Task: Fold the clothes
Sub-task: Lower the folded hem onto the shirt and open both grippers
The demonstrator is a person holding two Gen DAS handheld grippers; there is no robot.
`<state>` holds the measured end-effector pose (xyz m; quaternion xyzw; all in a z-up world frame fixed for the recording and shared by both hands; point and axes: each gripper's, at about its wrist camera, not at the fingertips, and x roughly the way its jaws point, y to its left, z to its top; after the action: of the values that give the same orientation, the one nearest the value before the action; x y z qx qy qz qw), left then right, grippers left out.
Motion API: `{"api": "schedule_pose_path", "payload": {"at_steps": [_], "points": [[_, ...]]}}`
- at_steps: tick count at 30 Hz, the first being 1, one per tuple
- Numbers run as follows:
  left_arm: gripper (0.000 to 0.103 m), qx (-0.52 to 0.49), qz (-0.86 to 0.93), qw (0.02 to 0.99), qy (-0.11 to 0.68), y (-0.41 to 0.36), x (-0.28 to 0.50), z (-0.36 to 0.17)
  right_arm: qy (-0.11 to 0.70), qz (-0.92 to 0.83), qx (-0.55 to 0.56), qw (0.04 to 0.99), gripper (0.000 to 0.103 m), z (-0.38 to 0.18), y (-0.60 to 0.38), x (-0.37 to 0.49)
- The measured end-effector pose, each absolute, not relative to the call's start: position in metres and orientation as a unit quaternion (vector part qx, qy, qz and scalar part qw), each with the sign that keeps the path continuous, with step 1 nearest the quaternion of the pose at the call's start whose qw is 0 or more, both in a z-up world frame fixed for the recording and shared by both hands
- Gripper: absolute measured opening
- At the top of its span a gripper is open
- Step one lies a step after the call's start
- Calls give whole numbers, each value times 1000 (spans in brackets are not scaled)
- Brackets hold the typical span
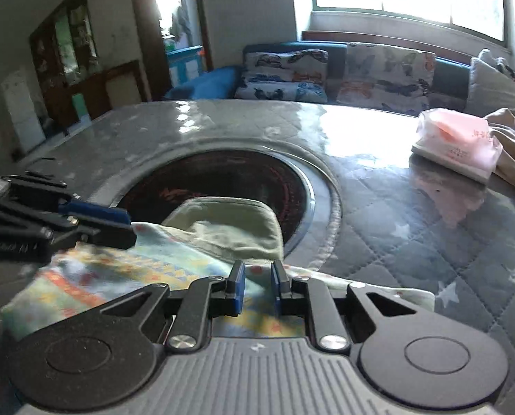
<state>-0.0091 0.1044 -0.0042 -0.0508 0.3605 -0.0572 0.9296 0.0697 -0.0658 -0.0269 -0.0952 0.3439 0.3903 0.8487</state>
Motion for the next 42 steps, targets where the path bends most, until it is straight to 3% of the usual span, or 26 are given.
{"api": "schedule_pose_path", "payload": {"at_steps": [4,21,33,42], "points": [[21,-56,-46,923,378,103,7,-17,348,380,-75,854,21,-30,-69,78],[21,-49,-42,923,381,99,9,-19,300,498,-152,800,21,-14,-62,-2],[21,-26,-26,927,373,88,6,-21,273,462,-168,827,22,-27,-89,-49],[22,-18,-28,942,334,73,-34,2,269,436,-150,846,29,-20,-108,-59]]}}
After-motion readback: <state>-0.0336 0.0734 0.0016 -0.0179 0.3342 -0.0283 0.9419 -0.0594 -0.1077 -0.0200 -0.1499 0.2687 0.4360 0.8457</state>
